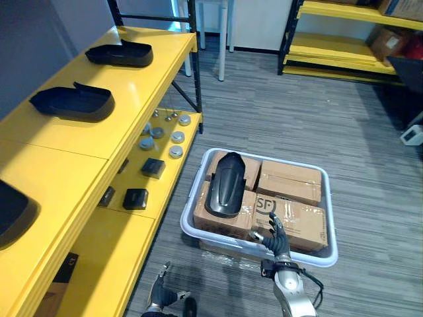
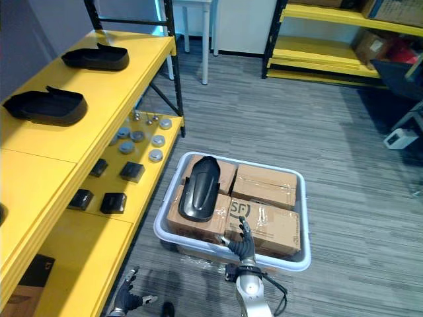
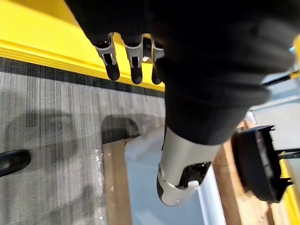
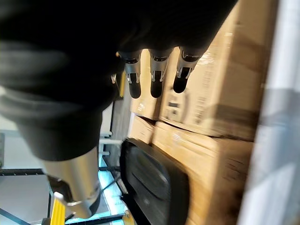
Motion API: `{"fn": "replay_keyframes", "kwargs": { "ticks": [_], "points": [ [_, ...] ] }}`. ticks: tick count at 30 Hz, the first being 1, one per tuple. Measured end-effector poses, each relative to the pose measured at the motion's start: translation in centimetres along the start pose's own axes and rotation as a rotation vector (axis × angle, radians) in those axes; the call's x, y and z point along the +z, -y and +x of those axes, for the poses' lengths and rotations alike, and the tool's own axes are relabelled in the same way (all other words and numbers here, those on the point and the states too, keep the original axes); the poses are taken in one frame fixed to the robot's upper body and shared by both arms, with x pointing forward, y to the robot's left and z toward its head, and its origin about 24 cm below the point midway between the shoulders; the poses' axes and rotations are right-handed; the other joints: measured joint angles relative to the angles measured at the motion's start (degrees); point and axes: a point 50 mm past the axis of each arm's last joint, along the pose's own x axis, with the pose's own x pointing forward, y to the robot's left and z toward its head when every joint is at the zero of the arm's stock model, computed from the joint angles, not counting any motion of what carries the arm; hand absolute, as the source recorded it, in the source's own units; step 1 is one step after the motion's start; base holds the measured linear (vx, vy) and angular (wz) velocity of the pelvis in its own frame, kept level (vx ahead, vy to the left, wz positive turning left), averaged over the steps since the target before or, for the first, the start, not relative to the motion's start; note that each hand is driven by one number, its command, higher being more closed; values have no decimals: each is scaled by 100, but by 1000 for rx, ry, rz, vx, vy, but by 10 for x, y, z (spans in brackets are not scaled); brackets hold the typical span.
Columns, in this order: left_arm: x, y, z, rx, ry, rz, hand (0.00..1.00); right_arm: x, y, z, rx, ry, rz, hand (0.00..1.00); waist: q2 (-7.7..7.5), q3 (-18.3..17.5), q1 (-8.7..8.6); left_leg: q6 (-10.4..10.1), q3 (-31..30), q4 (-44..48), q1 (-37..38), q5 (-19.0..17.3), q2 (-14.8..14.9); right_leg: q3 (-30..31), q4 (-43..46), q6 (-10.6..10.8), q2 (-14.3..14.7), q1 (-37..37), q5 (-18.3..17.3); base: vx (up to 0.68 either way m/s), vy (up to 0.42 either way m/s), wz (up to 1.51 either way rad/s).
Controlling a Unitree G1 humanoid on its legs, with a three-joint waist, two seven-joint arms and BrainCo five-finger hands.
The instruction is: Walk over and take plastic housings, then place them on the shelf
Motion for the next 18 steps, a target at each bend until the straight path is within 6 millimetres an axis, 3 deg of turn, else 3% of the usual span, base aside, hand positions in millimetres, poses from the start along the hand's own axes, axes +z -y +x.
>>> {"fn": "replay_keyframes", "kwargs": {
  "ticks": [1,2,3,6,7,9,12,15,18],
  "points": [
    [-2,-1,3,-2,-9,12,0,11,-4,8,-10,32,11,0,-221,93,-29,-9,-89,82,-57,-4,-220,-1,-236,-121,-76,-66,437,37,-133,52],
    [-1,1,5,-5,-16,7,0,16,-4,14,-17,47,11,0,-242,143,-27,-20,-146,103,-81,-7,-279,-144,-213,-99,-150,-27,288,36,-117,48],
    [0,10,4,-13,-25,-18,0,28,-4,29,-33,70,-1,0,-68,252,39,-70,-213,113,-199,27,-209,-160,-281,-123,-38,-77,340,23,-82,23],
    [4,23,3,-21,-25,-65,0,66,-1,64,-84,126,-15,0,190,608,134,-195,-469,-75,-432,177,-65,-467,-573,-226,147,-97,446,-15,-97,32],
    [6,23,3,-16,-20,-68,0,74,1,71,-100,137,-17,0,199,660,149,-230,-553,-142,-467,238,-38,-497,-606,-250,182,-111,463,-35,-119,43],
    [11,20,8,5,-2,-94,0,114,11,95,-166,194,-23,0,217,873,334,-307,-745,-384,-522,427,66,-665,-638,-295,291,-169,495,-12,-95,36],
    [12,14,13,27,-6,-117,0,165,25,115,-231,281,-20,0,220,1063,445,-321,-899,-454,-662,521,55,-806,-673,-302,302,-236,500,8,-39,24],
    [16,12,17,44,3,-154,0,189,38,126,-287,273,11,0,225,1149,593,-311,-960,-463,-754,540,-1,-867,-722,-288,270,-267,508,37,9,17],
    [21,11,22,50,12,-163,0,196,46,132,-309,232,18,0,234,1245,654,-312,-1117,-463,-885,559,-17,-1011,-750,-282,265,-295,513,21,16,24]
  ]
}}
